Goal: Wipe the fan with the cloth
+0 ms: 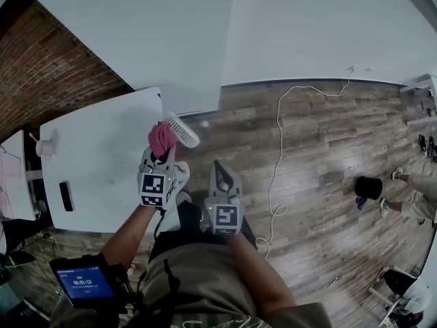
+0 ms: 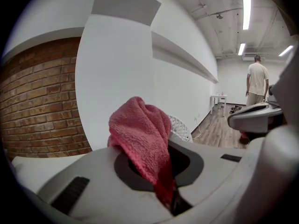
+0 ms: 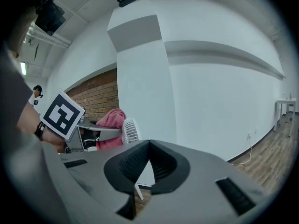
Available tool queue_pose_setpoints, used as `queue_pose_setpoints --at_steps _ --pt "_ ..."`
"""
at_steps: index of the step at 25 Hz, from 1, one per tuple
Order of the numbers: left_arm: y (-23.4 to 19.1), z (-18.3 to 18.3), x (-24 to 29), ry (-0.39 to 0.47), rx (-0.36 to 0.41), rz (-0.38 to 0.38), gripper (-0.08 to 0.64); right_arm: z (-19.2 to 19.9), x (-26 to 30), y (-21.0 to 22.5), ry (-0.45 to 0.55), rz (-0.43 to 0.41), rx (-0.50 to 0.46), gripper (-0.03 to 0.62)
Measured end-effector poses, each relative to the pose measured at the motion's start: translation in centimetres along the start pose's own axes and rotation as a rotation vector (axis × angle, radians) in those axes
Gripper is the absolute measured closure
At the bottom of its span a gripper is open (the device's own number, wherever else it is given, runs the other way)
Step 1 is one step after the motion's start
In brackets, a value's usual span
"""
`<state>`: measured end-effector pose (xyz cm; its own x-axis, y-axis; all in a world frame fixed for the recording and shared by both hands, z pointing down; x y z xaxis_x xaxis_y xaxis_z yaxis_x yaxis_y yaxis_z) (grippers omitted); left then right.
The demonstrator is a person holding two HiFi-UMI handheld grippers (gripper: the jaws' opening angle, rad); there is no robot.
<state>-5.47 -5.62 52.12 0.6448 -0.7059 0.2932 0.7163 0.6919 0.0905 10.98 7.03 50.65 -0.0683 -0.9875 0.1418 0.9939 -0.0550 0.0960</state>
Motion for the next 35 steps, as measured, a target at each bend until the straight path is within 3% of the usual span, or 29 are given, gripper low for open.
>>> queue_pose_setpoints --at_steps 10,35 --pt "0.4 1.6 0.3 -0.018 -0.037 0.020 0.506 0.2 -0.4 0.6 -0.008 0.013 0.012 0.592" --pt "2.3 2.4 -1.6 0.000 -0.014 0.045 0.505 0.9 -0.8 -0.1 -0.007 -0.004 0.003 0.592"
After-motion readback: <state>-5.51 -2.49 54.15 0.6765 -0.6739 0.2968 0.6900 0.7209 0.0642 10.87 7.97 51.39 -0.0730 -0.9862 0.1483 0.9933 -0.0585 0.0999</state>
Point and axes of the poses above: the fingertips, and each gripper's own axes: x forward along the fingers, y to its right, z out of its underside, the point moved 8 cm from there along -x, backward along the fingers, and after that the axes turned 8 degrees about y, right-handed, at the moved point
